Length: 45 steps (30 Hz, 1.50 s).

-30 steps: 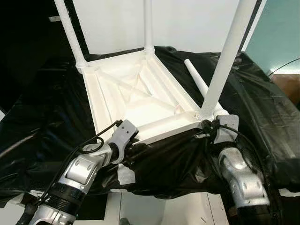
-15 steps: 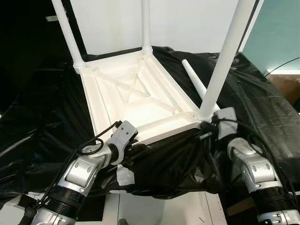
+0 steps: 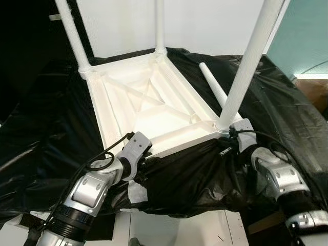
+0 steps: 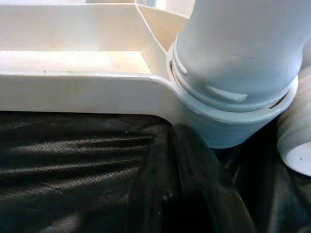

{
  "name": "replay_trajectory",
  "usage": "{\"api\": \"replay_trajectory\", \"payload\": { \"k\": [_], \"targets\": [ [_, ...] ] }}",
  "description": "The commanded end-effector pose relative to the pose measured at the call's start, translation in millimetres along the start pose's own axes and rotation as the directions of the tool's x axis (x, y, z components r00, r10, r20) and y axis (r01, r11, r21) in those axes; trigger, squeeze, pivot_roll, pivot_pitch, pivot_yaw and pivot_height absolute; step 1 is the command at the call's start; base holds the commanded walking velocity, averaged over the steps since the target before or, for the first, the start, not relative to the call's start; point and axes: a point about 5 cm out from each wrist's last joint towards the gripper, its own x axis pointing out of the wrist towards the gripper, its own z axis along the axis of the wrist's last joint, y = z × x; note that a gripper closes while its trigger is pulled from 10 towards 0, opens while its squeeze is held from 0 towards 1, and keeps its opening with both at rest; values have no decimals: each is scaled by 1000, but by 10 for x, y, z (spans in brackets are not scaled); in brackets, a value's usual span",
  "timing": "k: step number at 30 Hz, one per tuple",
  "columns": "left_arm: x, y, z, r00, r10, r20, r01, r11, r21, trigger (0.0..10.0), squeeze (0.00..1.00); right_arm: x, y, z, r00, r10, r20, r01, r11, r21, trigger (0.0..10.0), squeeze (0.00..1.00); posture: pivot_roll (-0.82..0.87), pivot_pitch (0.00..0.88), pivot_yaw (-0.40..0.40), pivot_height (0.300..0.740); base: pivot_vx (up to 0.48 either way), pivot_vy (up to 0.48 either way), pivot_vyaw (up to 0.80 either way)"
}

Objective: Building children table

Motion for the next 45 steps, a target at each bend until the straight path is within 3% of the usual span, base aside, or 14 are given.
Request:
{"api": "replay_trajectory", "payload": {
  "k": [1, 2, 18, 19, 20, 22, 23, 24, 26, 27, 35, 38, 40, 45],
  "targets": [
    [23, -106, -258, 992, -63, -108, 57, 997, -58, 10000, 0, -65, -228, -20, 995, -96, -30, 95, 995, -25, 10000, 0, 10, 72, -17, 740, 0, 0, 0],
    [-29, -138, -313, 987, -94, -129, 87, 994, -61, 10000, 0, -41, -350, 17, 991, -130, -36, 128, 990, -49, 10000, 0, 12, 72, -18, 740, 0, 0, 0],
    [-93, -213, -389, 974, -159, -158, 153, 987, -54, 10000, 0, 30, -368, 21, 989, -138, -50, 134, 988, -73, 10000, 0, 18, 72, -16, 740, 0, 0, 0],
    [-123, -263, -415, 965, -205, -166, 198, 978, -57, 6275, 0, 103, -396, 93, 985, -169, -42, 165, 982, -89, 10000, 0, 25, 78, -11, 740, 0, 0, 0],
    [-123, -263, -415, 965, -205, -166, 198, 978, -57, 6275, 0, 103, -396, 93, 985, -169, -42, 165, 982, -89, 10000, 0, 25, 78, -11, 740, 0, 0, 0],
    [-160, -411, -478, 935, -307, -177, 297, 951, -81, 3255, 0, 212, -475, 287, 968, -253, -1, 252, 963, -97, 10000, 0, 25, 81, -11, 740, 0, 0, 0],
    [-160, -411, -478, 935, -307, -177, 297, 951, -81, 3255, 0, 212, -475, 287, 968, -253, -1, 252, 963, -97, 10000, 0, 25, 81, -11, 740, 0, 0, 0],
    [-157, -425, -481, 935, -311, -173, 301, 950, -83, 1961, 0, 220, -473, 307, 965, -260, 8, 260, 962, -88, 10000, 0, 22, 80, -12, 740, 0, 0, 0],
    [-155, -430, -479, 936, -309, -170, 299, 951, -84, 1961, 0, 231, -473, 315, 965, -261, 14, 261, 962, -84, 10000, 0, 22, 80, -12, 740, 0, 0, 0],
    [-141, -413, -468, 943, -292, -159, 282, 956, -82, 0, 0, 247, -450, 329, 966, -258, 25, 259, 964, -65, 10000, 0, 19, 78, -16, 740, 0, 0, 0],
    [-124, -392, -326, 949, -313, -47, 305, 944, -124, 0, 0, 347, -79, 276, 978, -190, 84, 193, 981, -25, 10000, 0, -9, 75, -13, 740, 0, 0, 0],
    [-132, -417, -307, 939, -342, -25, 336, 932, -137, 0, 0, 359, -84, 224, 972, -224, 66, 226, 974, -29, 10000, 0, -19, 74, -8, 740, 0, 0, 0],
    [-139, -477, -272, 916, -401, 14, 398, 904, -156, 0, 0, 377, -191, 198, 951, -306, 49, 307, 952, -9, 10000, 0, -29, 74, 1, 740, 0, 0, 0],
    [-141, -553, -248, 885, -465, 31, 463, 871, -163, 0, 0, 387, -338, 322, 928, -368, 53, 368, 930, 9, 10000, 0, -30, 76, 9, 740, 0, 0, 0]
  ]
}}
